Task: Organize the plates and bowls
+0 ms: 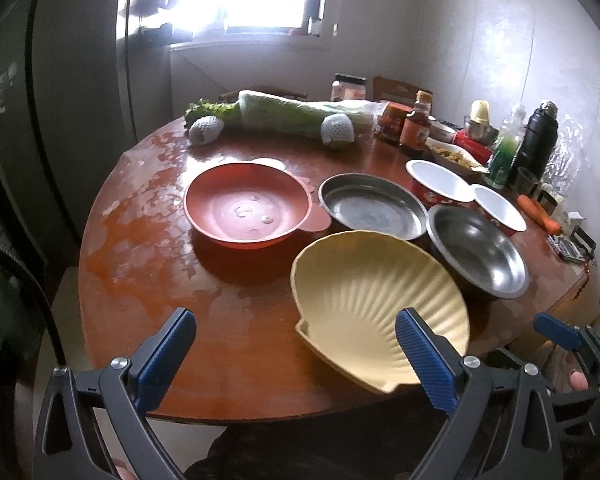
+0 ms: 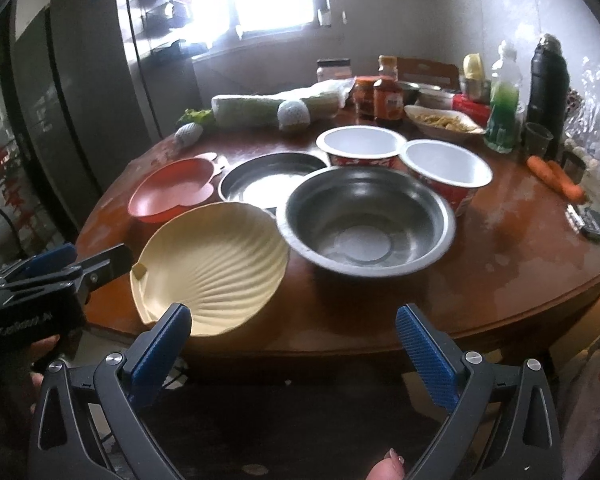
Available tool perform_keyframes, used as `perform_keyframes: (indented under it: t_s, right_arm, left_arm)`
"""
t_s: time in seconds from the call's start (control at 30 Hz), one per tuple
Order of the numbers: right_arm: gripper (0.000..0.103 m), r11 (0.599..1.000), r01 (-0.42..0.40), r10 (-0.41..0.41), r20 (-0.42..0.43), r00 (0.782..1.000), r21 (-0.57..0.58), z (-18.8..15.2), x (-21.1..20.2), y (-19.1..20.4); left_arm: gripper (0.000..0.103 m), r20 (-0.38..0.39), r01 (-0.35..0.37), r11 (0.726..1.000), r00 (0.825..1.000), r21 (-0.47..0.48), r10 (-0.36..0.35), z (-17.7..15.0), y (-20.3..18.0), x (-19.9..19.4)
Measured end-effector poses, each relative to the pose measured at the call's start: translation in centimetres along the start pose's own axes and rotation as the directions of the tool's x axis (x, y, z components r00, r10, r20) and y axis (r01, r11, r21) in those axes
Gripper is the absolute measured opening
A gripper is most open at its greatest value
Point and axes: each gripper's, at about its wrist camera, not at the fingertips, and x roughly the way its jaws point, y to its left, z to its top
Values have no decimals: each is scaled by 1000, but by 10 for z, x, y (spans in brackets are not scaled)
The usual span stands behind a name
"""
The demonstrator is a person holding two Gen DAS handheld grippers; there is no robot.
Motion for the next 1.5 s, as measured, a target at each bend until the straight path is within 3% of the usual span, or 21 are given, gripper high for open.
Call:
perform_keyframes:
  t_s: [0.4,0.6,0.67,0.83,0.93,1.03,1.2,1.5]
  right_arm:
    - [100,998,-61,63,-103,993,14,1,33,11]
    - [97,998,-57,58,-122,991,8,4,45,15]
    - [81,998,-60,60,-127,990,0,5,48,17]
    - [63,997,-68,61,-149,987,-38,8,58,23]
    - [45,996,-73,66,-145,987,-48,10,61,25]
    - [36,996,-67,58,-144,988,-60,11,63,26]
    - [33,995,-78,68,-145,987,-67,13,64,28]
    - [31,988,-104,87,-149,985,-111,14,62,43]
  left_arm:
    - [100,-62,23,999,998,35,-21,9,5,33]
    - [93,-73,29,998,997,51,-25,14,4,45]
    - [91,-73,36,998,997,52,-32,15,3,47]
    - [81,-77,48,997,996,58,-43,17,1,52]
    - [74,-81,58,997,995,60,-53,18,0,54]
    - [66,-88,68,996,994,64,-62,17,-2,57]
    - [46,-116,107,993,988,40,-102,15,1,63]
    - [46,-107,68,997,992,21,-65,8,14,52]
